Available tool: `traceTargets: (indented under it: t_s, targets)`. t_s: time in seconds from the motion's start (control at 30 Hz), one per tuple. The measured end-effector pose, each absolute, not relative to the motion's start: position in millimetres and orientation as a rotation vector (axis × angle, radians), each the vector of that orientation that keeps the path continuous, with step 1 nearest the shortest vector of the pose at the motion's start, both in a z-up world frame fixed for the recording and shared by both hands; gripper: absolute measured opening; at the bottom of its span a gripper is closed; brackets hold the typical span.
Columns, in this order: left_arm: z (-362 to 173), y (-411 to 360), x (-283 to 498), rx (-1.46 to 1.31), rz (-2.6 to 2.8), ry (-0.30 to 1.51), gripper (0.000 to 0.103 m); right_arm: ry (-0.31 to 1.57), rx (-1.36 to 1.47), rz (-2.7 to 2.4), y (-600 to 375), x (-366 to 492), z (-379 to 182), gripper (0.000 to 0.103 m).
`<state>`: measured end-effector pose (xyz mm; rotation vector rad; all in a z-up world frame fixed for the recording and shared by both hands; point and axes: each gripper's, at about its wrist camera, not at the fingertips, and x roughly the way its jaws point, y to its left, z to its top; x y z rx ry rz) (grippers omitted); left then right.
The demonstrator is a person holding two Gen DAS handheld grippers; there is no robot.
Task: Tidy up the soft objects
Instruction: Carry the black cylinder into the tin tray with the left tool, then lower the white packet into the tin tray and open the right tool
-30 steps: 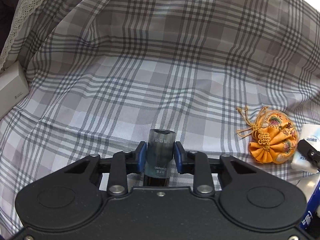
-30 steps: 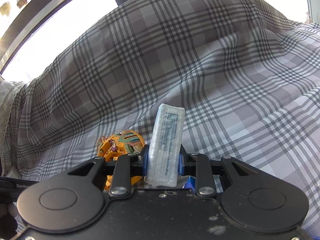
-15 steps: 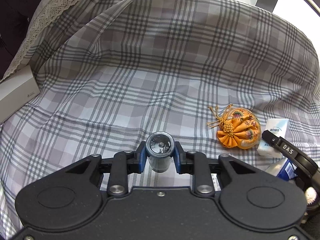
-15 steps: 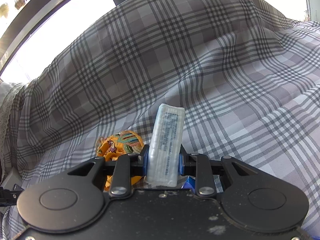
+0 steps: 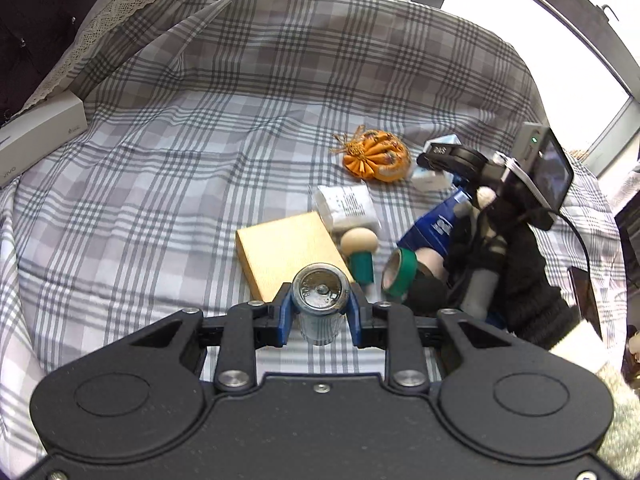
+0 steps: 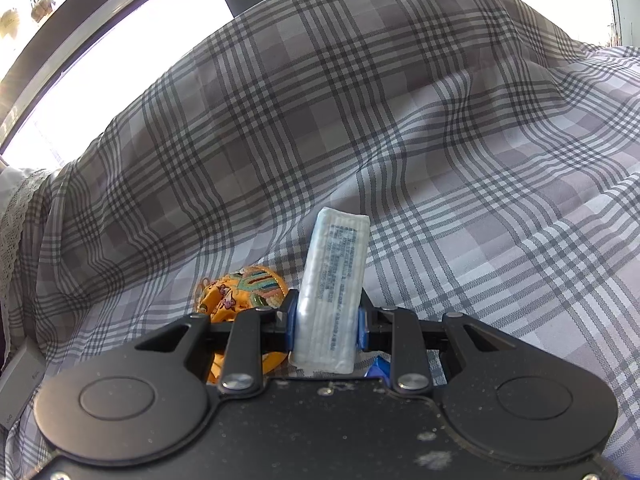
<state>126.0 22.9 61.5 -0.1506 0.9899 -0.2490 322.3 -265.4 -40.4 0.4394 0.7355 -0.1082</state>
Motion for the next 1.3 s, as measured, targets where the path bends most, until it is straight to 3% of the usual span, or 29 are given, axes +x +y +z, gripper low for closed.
traceTargets:
  t_s: [0.23,0.4,0.73,0.9,0.97,1.3]
  targets:
    - [49.8,18.6,67.9,-0.165,-0.302,1.03,0.027,0.689,0.451,-0.096,-267.5,313.2,-21.5,0.026]
    - [40.5,14.0,46.3,-0.171,-0.331,1.051,0.027,0.648,0.422,-0.079,-271.0,292.8,25.2,0.026]
    - [29.8,10.9,22.5,-0.132,-0.347,1.047,0.027,0.557,0.282,0.138,-259.6,144.1,121.1,0.026]
    - [25.5,11.5,12.3,-0.112,-0.356,1.038,0.033,0.611,0.248,0.234,-246.1,59.9,126.9,0.026]
    - [24.5,13.4,9.9,-0.123,-0.36,1.041,0.045,0.643,0.253,0.248,-243.0,39.4,122.9,0.026]
    - [20.7,26.9,-0.9,-0.124,-0.266,1.045,0.045,0.823,0.266,0.221,-225.6,-12.1,84.7,0.027]
